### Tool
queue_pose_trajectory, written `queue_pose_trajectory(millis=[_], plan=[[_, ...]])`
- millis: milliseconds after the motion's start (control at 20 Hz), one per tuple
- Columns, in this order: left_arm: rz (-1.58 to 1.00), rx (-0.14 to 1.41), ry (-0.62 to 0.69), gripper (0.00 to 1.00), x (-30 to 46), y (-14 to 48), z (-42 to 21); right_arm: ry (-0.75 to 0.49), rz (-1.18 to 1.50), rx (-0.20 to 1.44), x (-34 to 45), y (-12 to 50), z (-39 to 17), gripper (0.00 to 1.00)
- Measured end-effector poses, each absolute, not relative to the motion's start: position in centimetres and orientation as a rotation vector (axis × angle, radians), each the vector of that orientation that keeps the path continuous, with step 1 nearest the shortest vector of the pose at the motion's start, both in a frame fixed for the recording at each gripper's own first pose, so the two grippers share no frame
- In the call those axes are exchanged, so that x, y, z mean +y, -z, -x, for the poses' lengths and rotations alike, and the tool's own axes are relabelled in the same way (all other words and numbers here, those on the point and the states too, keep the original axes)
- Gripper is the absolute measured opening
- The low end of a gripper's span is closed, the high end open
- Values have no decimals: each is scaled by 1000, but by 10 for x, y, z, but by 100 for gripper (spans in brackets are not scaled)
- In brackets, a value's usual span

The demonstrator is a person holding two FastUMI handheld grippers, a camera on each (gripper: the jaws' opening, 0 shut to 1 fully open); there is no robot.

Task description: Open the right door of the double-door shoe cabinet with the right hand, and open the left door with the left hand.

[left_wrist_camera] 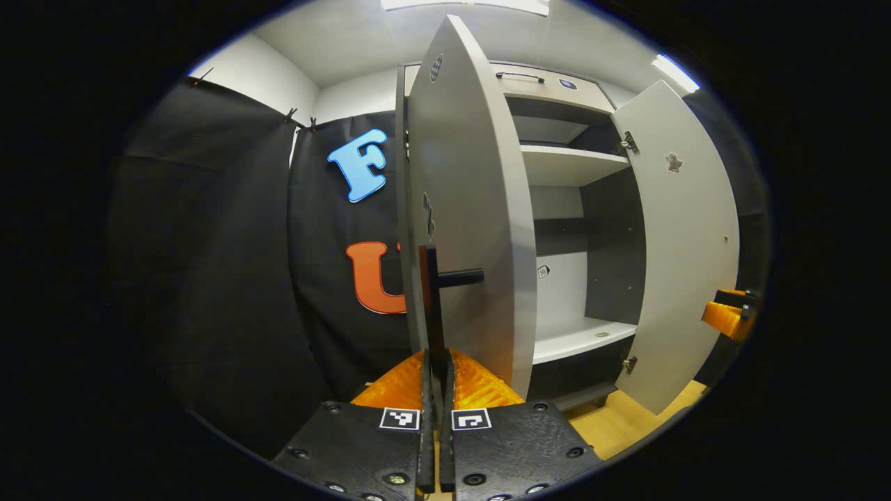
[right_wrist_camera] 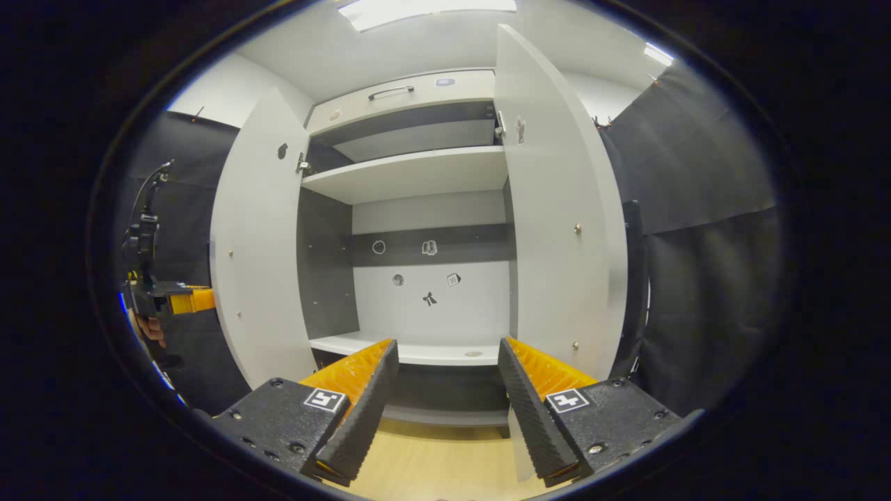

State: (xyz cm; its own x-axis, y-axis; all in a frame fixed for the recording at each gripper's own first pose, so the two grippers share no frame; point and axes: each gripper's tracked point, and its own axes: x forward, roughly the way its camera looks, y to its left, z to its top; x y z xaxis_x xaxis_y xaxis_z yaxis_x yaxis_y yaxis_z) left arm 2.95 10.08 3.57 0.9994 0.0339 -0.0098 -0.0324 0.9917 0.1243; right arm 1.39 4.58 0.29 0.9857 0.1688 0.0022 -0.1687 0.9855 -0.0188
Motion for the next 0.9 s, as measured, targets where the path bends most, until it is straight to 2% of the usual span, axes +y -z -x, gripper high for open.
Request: queue_pose_trajectory(millis=[150,250,300,350,600,750,800,900], plan=[[-206,-29,-75,2,133,-41,-32,-147,37,-8,45,-1,-16,90],[-113,-39,-48,0,143,-42,-30,-145,47,-1,45,2,-15,90],[-70,-34,-36,12,149,-40,-30,-145,48,1,46,3,-15,90],[-41,-34,-16,0,155,-39,-32,-143,48,1,47,2,-15,90],[-69,-67,31,1,162,-46,-18,-129,57,11,48,4,-13,90],[-129,-112,-46,0,172,-53,11,-132,64,25,54,6,-12,90],[-116,-148,-68,0,169,-62,20,-130,74,25,55,6,-13,90],[-42,-186,-22,0,135,-71,30,-130,91,15,57,4,-13,90]])
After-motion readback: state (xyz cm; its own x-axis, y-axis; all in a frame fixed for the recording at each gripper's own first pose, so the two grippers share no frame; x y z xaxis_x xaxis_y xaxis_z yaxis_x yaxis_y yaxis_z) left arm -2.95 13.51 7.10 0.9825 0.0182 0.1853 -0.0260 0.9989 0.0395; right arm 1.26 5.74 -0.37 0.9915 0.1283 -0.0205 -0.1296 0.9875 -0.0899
